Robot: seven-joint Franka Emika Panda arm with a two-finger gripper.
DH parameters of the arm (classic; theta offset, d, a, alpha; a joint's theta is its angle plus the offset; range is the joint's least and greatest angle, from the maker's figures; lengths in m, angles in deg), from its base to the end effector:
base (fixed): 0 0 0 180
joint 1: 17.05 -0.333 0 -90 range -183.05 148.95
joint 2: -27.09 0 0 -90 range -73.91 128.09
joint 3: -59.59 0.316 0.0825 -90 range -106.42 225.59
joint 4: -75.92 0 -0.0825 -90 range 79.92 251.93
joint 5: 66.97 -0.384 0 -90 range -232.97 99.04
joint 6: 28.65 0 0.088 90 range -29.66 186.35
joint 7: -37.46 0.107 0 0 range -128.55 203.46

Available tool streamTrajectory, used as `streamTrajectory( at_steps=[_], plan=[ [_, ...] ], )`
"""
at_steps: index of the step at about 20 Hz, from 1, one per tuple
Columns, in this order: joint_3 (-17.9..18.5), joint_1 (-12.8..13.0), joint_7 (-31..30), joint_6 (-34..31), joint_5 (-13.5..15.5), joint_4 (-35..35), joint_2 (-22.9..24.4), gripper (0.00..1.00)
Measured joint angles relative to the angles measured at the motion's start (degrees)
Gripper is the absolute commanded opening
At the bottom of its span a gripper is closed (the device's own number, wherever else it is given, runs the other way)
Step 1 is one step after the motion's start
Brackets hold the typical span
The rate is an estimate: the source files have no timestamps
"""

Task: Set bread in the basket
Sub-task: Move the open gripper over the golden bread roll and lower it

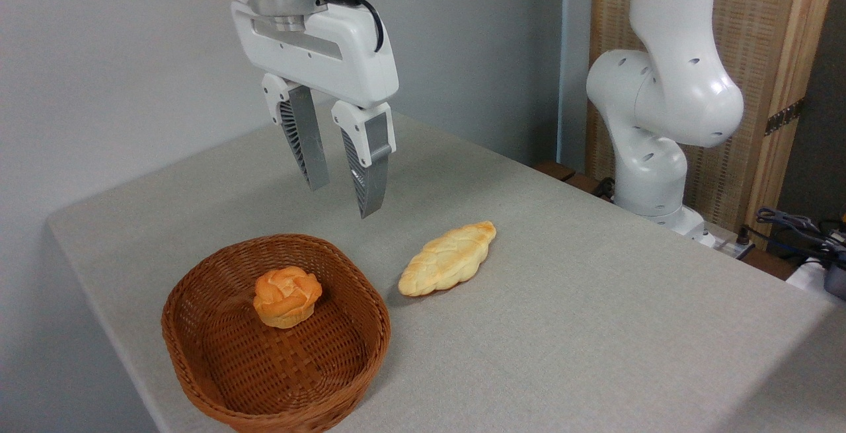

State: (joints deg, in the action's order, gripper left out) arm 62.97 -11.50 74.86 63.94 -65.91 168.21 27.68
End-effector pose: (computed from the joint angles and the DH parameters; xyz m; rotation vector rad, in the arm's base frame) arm 0.5547 -0.0228 0.6153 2.9436 -1.0578 0.0322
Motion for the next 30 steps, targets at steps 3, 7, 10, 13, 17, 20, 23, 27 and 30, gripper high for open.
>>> streamTrajectory(
  at_steps=[3,7,10,13,17,20,23,27,30],
  plan=[
    [0.00,0.00,0.00,0.00,0.00,0.00,0.00,1.00],
    [0.00,0.00,0.00,0.00,0.00,0.00,0.00,1.00],
    [0.01,0.00,0.00,0.00,0.00,0.00,0.00,1.00],
    [0.19,0.00,0.00,-0.01,0.00,0.02,0.02,1.00],
    [0.96,0.00,0.85,-0.27,0.00,1.65,1.34,1.00],
    [1.62,-0.01,1.13,-0.50,0.00,5.90,4.66,1.00],
    [2.13,0.01,1.15,-0.23,-0.01,12.64,9.55,1.00],
    [3.22,0.00,2.64,2.72,-0.02,23.00,16.23,1.00],
    [3.21,0.04,2.85,7.20,-0.02,31.51,20.92,1.00]
  ],
)
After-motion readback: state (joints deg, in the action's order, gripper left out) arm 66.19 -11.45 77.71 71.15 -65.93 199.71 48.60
